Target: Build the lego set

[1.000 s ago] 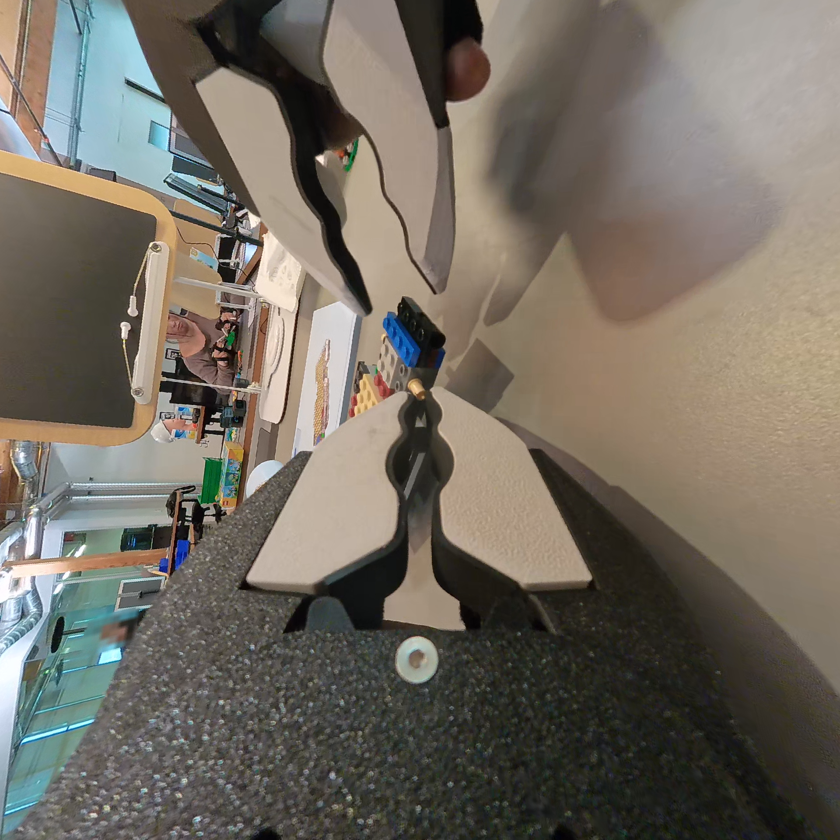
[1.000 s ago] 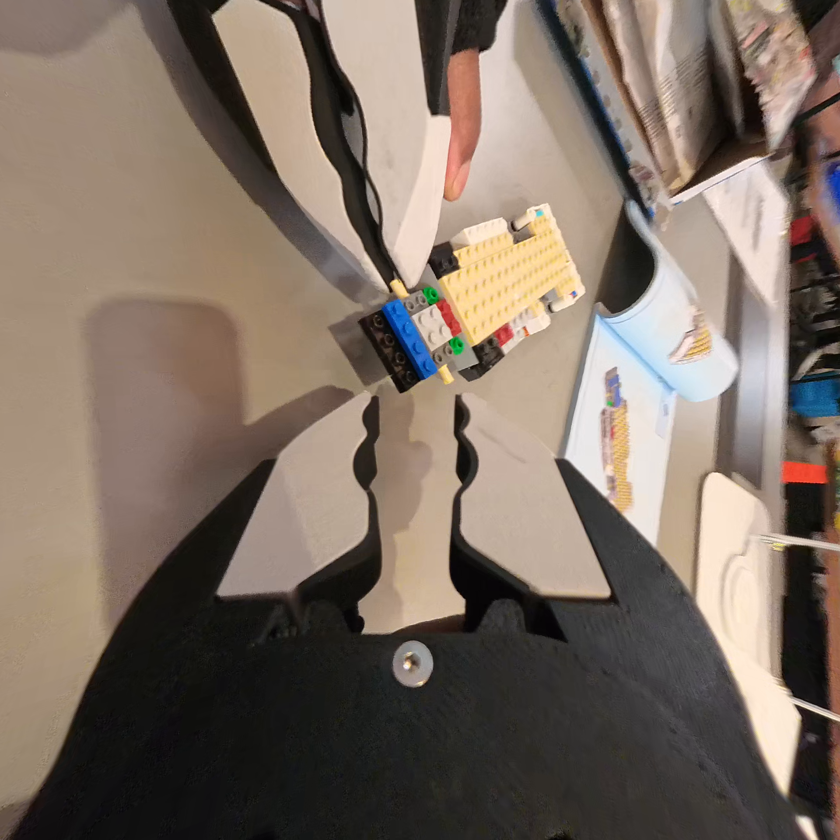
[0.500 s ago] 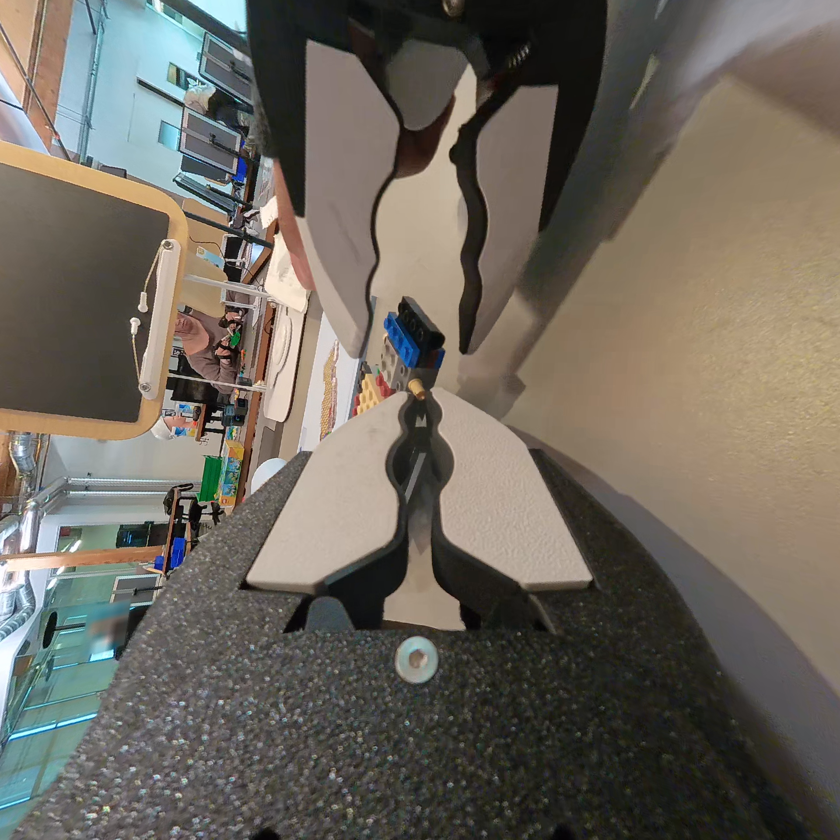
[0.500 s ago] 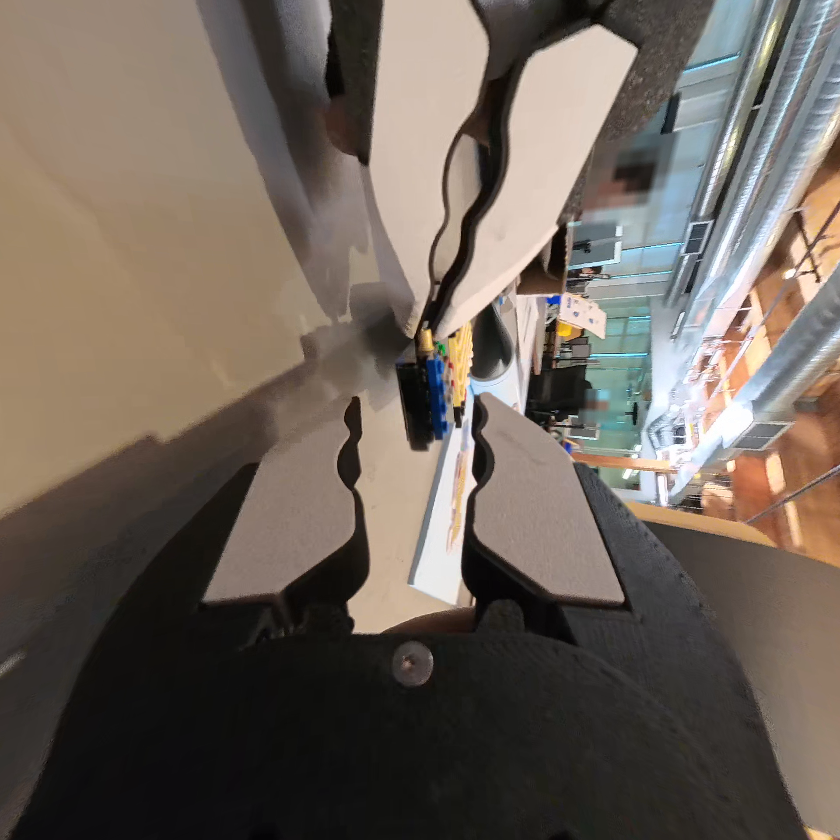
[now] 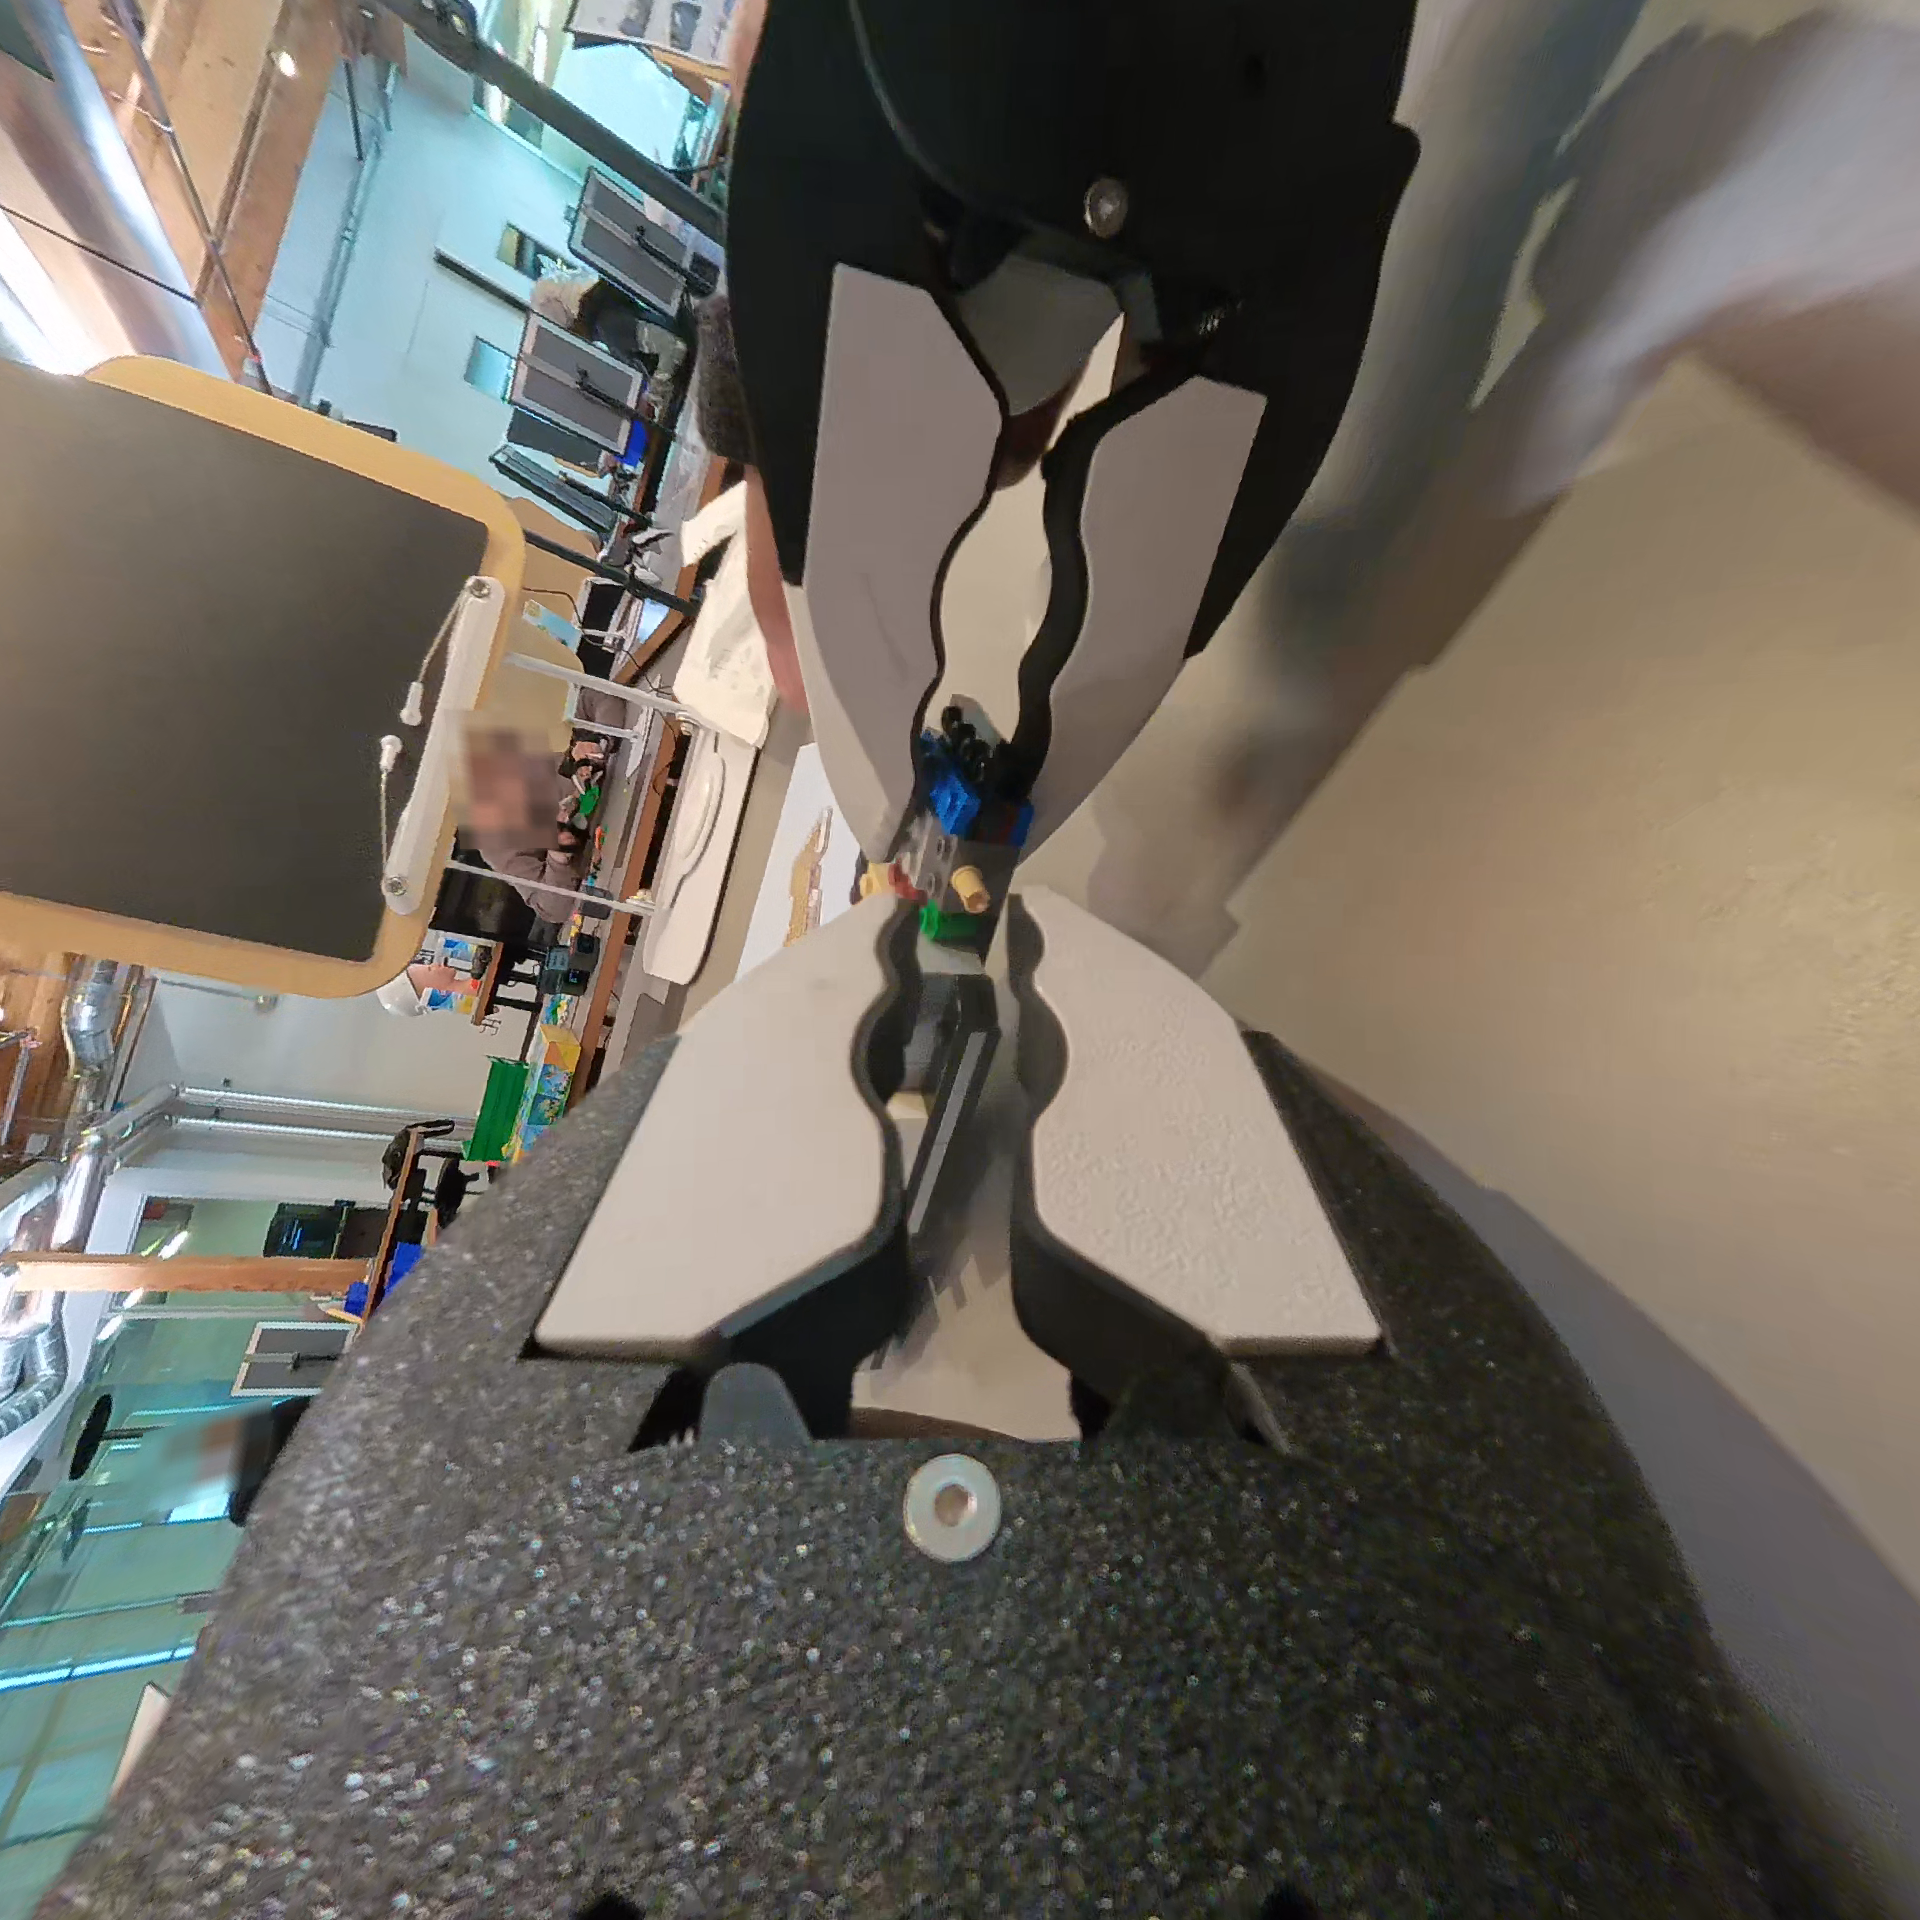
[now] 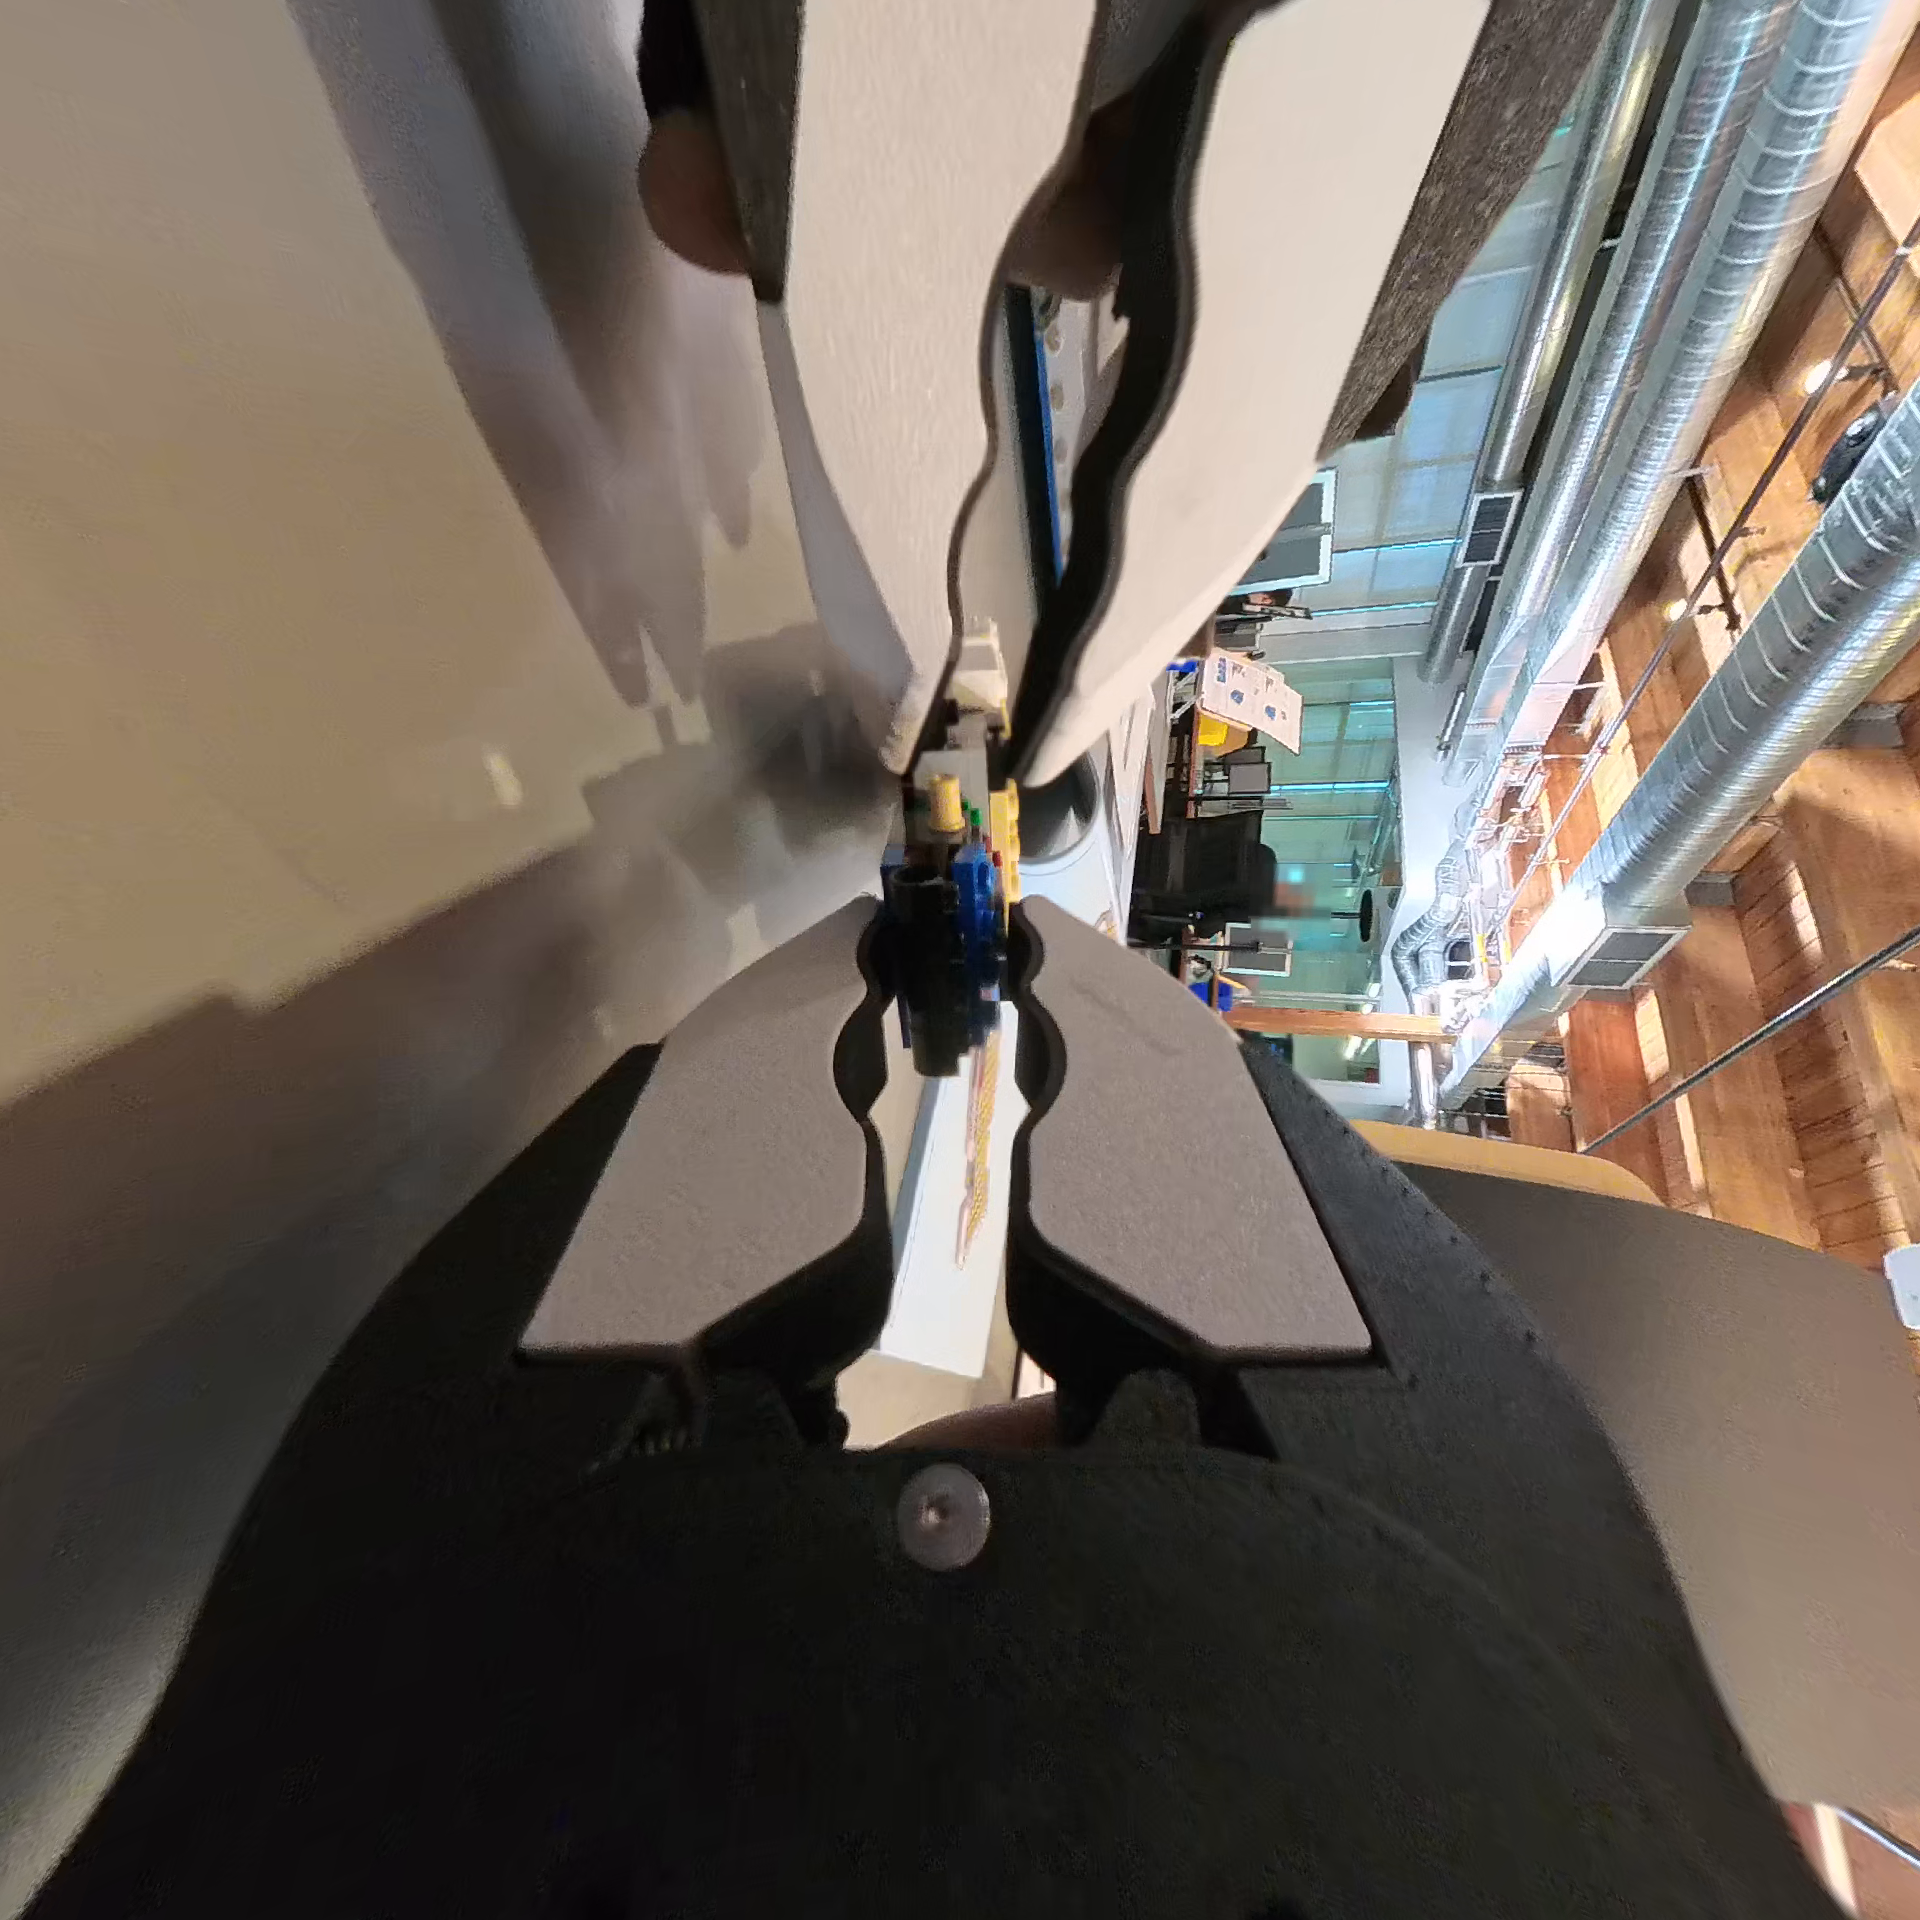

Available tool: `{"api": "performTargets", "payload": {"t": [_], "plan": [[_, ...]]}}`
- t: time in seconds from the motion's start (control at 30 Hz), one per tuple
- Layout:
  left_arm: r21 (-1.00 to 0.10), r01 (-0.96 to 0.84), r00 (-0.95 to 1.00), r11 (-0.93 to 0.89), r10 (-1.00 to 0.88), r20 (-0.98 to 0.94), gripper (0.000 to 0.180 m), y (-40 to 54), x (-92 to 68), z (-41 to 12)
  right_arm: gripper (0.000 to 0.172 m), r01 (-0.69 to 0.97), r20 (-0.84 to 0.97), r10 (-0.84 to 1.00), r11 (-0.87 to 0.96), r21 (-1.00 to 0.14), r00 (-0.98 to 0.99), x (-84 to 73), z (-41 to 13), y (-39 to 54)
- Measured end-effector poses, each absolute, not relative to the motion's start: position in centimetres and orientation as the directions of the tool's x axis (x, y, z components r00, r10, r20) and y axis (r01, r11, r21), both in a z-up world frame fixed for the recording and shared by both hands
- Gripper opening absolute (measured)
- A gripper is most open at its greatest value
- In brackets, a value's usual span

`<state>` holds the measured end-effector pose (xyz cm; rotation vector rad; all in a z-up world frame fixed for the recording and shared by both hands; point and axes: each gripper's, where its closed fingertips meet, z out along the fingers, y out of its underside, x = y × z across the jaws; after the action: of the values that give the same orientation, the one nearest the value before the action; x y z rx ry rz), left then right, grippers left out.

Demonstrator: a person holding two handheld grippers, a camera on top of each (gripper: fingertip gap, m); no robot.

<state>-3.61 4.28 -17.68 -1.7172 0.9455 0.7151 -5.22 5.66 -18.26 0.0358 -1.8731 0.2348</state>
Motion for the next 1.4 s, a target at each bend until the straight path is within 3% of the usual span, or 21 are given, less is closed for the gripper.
{"api": "performTargets", "payload": {"t": [0.2, 0.47, 0.8, 1.23, 1.4], "plan": [[-0.482, -0.852, 0.522, -0.206, -0.261, -0.812, 0.043, 4.7, -4.1, -18.5, 0.02, -0.122, 0.922, 0.154, 0.97, -0.209, -0.356, -5.2, -17.8, 6.0], [-0.484, -0.854, 0.518, -0.192, -0.213, -0.828, 0.054, 5.9, -4.6, -17.4, 0.02, -0.118, 0.908, 0.194, 0.96, -0.253, -0.372, -5.3, -16.7, 6.1], [-0.56, -0.814, 0.581, -0.154, -0.206, -0.787, 0.053, 6.9, -5.7, -16.9, 0.02, -0.13, 0.907, 0.206, 0.954, -0.269, -0.368, -5.2, -16.3, 5.8], [-0.535, -0.833, 0.553, -0.139, -0.183, -0.813, 0.047, 8.1, -6.1, -17.7, 0.02, -0.15, 0.906, 0.207, 0.949, -0.278, -0.368, -5.1, -16.0, 5.4], [-0.511, -0.846, 0.531, -0.156, -0.138, -0.836, 0.032, 8.4, -6.7, -17.4, 0.019, -0.155, 0.906, 0.202, 0.949, -0.276, -0.372, -5.1, -16.0, 5.3]]}}
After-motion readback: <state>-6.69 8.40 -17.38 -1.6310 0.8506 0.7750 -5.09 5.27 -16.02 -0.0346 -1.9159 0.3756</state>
